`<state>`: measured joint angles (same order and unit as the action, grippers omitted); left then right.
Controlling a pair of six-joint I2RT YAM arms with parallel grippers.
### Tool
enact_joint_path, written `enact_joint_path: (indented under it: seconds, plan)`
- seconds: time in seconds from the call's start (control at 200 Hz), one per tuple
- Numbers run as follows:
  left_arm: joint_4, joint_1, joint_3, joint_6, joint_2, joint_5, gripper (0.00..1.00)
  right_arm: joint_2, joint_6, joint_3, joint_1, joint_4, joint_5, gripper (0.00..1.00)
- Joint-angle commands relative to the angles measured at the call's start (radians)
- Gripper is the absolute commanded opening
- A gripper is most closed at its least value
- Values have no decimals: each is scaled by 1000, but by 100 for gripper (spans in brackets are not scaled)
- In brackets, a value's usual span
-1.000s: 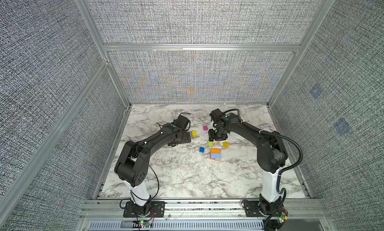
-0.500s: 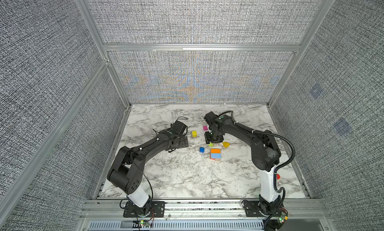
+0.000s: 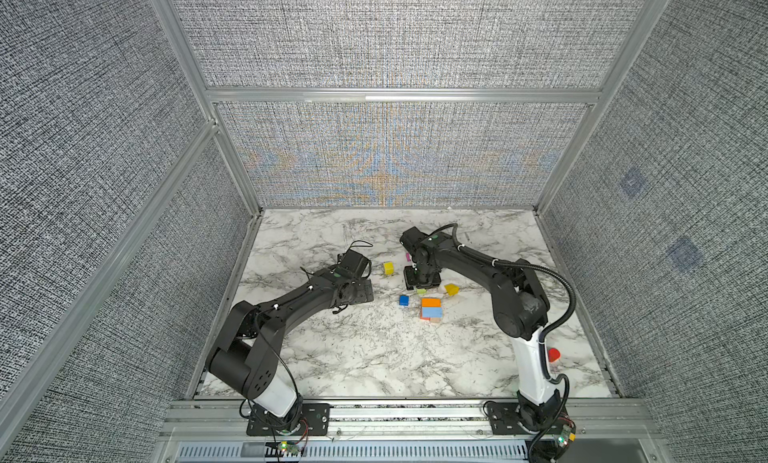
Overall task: Build the wood block tower
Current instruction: 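Lower the open right gripper around the green cube, then close the right gripper on the green cube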
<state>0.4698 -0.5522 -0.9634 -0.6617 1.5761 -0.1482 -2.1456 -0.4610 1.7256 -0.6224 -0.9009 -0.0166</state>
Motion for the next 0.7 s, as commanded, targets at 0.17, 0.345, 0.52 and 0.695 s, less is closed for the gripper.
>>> enact_joint_path:
  seconds: [0.17, 0.345, 0.52, 0.695]
  plan:
    - [-19, 1, 8, 5, -2, -6, 96, -1, -30, 3, -2, -35, -49, 59]
    - [-18, 2, 7, 5, -7, -5, 96, -13, -37, 8, -6, -17, -18, 59]
    - [-21, 2, 14, 5, -9, -5, 96, -33, -35, 17, -11, -24, -17, 59]
    - [-24, 2, 22, 2, -4, -3, 96, -44, -41, 25, -11, -22, -24, 59]
